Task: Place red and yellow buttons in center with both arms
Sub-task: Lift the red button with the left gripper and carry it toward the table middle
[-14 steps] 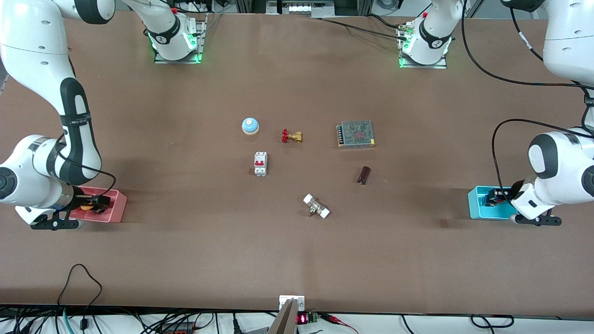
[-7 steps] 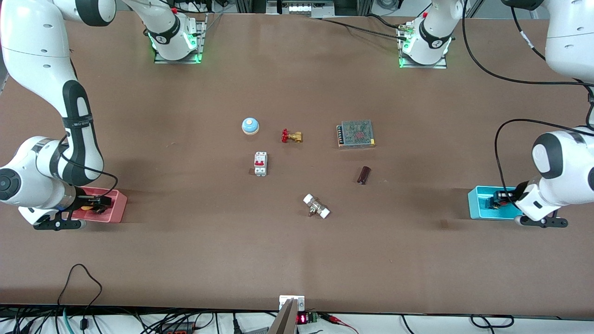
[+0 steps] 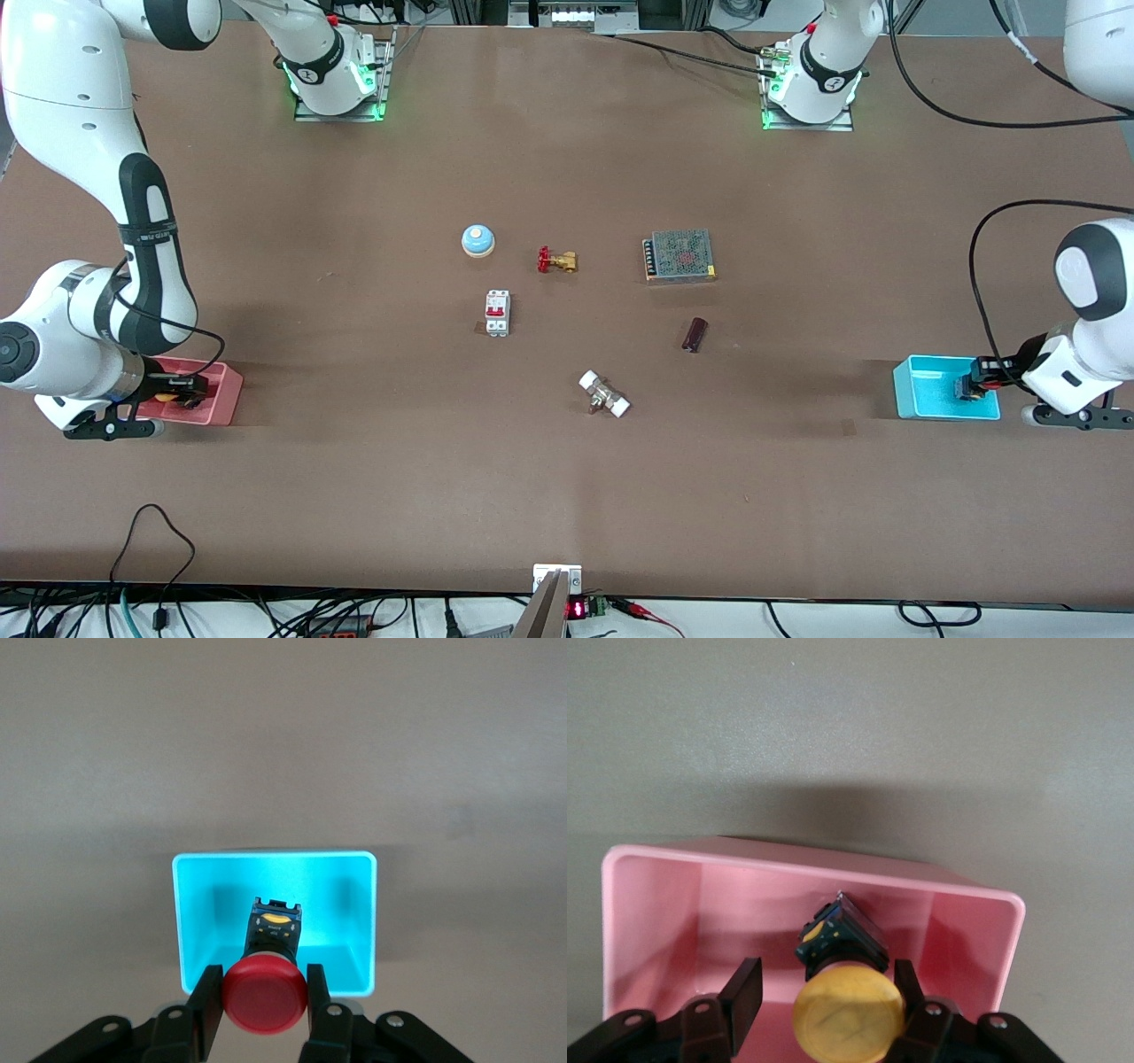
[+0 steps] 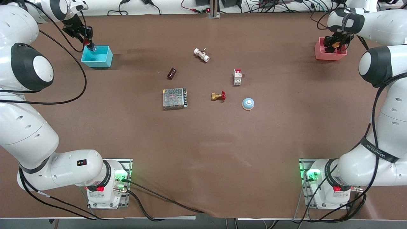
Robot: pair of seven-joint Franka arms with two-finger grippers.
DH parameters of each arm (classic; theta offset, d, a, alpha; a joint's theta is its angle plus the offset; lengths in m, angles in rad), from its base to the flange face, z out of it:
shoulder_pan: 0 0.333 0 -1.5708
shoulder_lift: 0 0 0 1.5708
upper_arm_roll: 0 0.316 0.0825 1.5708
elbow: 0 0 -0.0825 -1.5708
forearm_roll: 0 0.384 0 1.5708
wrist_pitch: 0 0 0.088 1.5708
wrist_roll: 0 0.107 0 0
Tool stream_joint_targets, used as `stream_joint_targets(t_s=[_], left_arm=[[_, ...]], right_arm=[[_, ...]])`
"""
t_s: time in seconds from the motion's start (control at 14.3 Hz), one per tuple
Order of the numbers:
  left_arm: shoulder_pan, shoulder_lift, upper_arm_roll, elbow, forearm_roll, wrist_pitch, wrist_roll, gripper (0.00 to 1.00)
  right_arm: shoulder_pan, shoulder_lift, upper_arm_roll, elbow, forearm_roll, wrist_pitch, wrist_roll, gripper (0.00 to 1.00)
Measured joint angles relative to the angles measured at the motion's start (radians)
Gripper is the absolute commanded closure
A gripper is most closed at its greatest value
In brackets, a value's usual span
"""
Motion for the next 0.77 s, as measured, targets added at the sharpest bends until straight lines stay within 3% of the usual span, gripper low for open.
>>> stream_joint_targets(t_s=[0.28, 0.77], left_arm=[[-0.006, -0.025, -0.049, 0.000, 0.000, -0.068, -0.087, 0.78], [-0.018, -0.027, -0.224, -0.034, 0.000, -0.111, -0.365, 0.78]], right_arm=[[-0.001, 0.000, 0.000, 0.000, 0.000, 0.000, -0.002, 0.50], [-0.001, 0.000, 0.000, 0.002, 0.000, 0.000, -0.006, 0.64]])
